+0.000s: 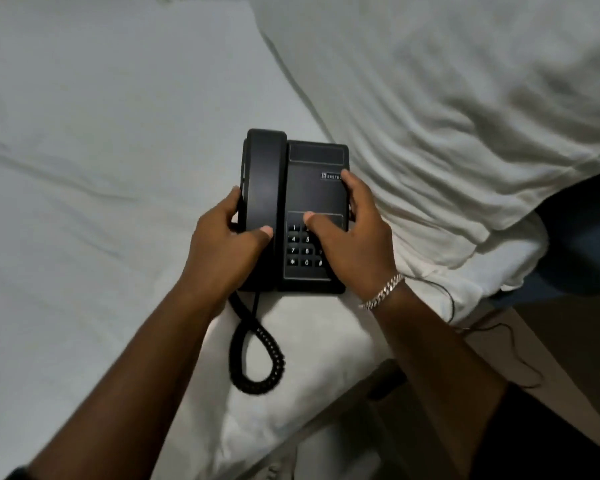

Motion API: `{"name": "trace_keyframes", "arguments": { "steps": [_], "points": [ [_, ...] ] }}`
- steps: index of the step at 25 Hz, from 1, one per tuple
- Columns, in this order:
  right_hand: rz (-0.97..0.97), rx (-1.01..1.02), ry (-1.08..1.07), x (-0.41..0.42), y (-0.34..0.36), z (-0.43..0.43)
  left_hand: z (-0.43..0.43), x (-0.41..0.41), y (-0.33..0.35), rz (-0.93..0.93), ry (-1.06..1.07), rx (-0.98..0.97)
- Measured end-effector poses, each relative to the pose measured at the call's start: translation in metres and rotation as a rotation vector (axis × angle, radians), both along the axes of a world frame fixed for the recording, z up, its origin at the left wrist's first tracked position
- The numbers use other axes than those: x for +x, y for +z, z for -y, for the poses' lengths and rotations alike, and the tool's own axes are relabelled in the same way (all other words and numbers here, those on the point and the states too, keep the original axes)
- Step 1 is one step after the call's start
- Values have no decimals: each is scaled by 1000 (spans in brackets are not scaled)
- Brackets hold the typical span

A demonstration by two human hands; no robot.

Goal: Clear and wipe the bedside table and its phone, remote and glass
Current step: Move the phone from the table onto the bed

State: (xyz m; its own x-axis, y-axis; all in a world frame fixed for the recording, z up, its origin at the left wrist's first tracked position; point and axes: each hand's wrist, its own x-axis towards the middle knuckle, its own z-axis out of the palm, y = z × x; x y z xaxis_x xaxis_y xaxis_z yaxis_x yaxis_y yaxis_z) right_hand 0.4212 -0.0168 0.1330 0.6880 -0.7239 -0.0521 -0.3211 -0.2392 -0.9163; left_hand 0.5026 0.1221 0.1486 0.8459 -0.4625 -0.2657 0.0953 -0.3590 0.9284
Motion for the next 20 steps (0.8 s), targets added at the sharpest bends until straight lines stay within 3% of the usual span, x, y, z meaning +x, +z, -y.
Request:
{"name": "trace_keyframes", "arguments": {
  "steps": [7,10,12,15,20],
  "points": [
    [-98,-9,-45,36,-17,-3,4,32,-25,15,4,60],
    [-49,-15,-95,11,-19,-6,7,3,-13,282,164,167],
    [13,-5,-154,-16,-20,-8,9,-25,-8,478,206,121],
    [100,145,-277,-73,-22,0,20,-73,-15,590,112,-4],
    [147,258,-535,-216,-27,30,65,-190,-38,386,-216,-65]
  ]
}}
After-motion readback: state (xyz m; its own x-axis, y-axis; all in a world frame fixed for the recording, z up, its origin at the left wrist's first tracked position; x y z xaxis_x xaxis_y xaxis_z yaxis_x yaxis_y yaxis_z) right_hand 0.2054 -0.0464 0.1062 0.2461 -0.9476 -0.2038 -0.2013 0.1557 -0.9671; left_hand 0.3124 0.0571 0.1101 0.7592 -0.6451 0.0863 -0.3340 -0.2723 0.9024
